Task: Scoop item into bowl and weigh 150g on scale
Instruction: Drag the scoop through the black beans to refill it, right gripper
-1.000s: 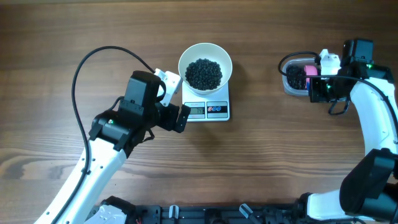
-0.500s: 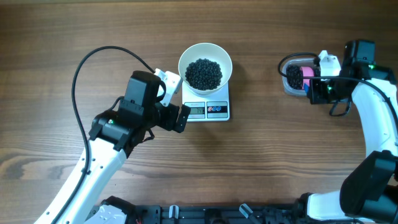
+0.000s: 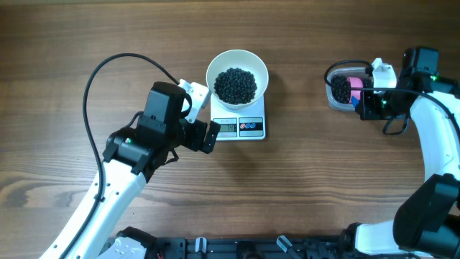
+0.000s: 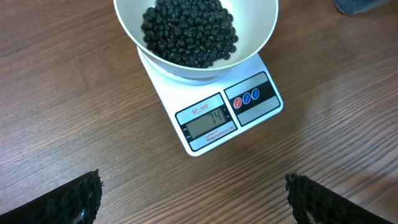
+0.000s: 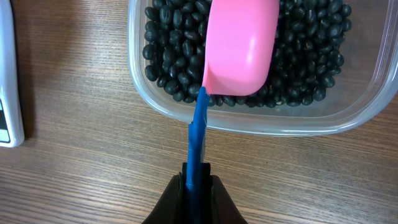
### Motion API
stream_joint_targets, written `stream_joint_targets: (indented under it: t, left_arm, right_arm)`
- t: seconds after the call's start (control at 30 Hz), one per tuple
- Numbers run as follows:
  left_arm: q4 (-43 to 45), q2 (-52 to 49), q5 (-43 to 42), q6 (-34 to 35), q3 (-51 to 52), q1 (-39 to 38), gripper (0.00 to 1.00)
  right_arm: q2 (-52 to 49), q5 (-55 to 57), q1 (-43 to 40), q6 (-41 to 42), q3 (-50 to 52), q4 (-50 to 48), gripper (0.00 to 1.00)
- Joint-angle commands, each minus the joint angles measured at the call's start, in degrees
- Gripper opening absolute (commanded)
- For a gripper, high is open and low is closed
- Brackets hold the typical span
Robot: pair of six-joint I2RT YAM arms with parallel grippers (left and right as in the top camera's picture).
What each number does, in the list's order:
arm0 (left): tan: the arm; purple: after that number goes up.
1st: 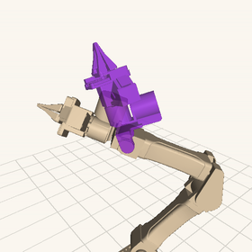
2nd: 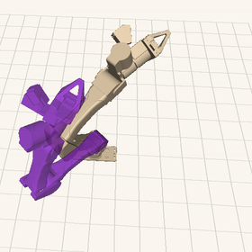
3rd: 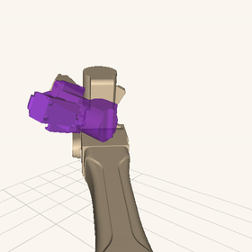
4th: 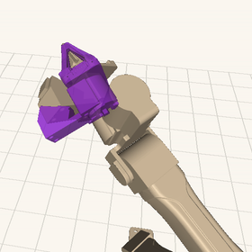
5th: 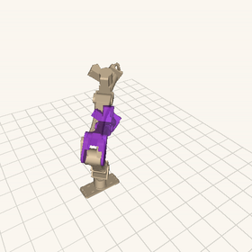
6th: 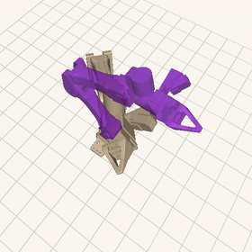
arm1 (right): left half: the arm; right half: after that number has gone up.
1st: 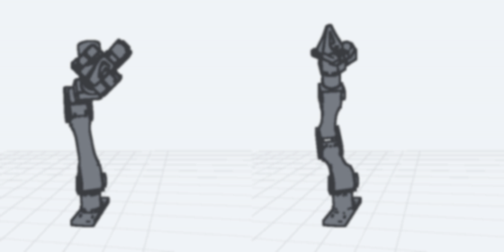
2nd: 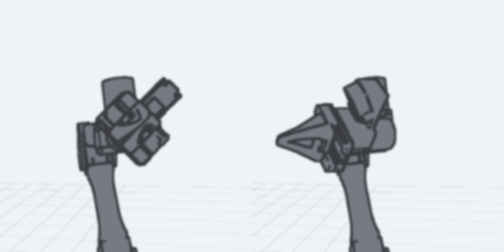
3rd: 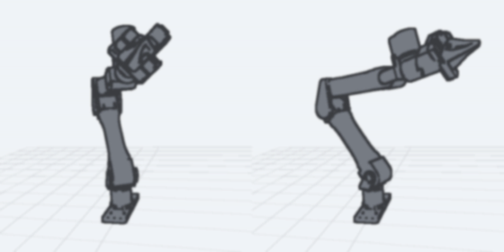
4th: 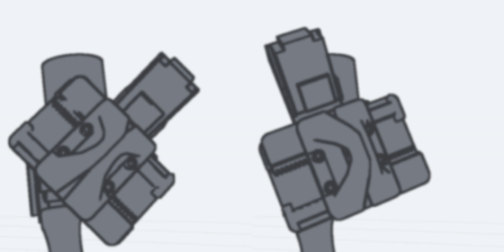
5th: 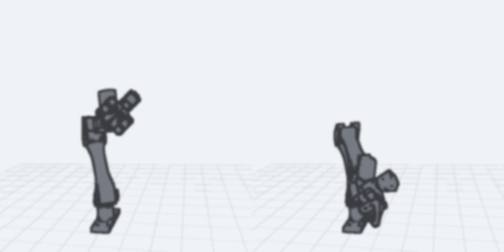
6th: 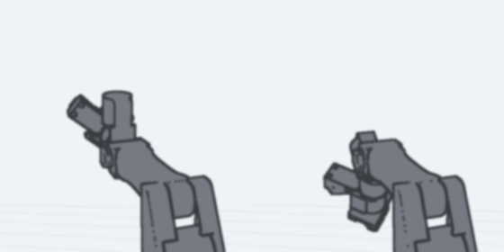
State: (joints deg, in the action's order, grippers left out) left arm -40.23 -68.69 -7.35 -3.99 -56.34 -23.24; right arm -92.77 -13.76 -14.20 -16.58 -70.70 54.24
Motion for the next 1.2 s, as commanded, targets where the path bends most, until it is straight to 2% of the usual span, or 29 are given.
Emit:
stream_joint_targets:
  t: [0.0,0.53,1.17]
  left_arm:
    - [0.15,-0.02,0.13,0.33,0.09,0.22,1.00]
    - [0.15,-0.02,0.13,0.33,0.09,0.22,1.00]
    - [0.15,-0.02,0.13,0.33,0.09,0.22,1.00]
  right_arm:
    - [1.16,-3.98,0.09,0.70,-0.11,0.63,0.04]
    - [1.11,-10.51,-3.10,0.00,-0.11,-0.94,0.04]
    - [-0.76,-12.33,-5.09,-1.29,-0.04,-0.74,0.04]
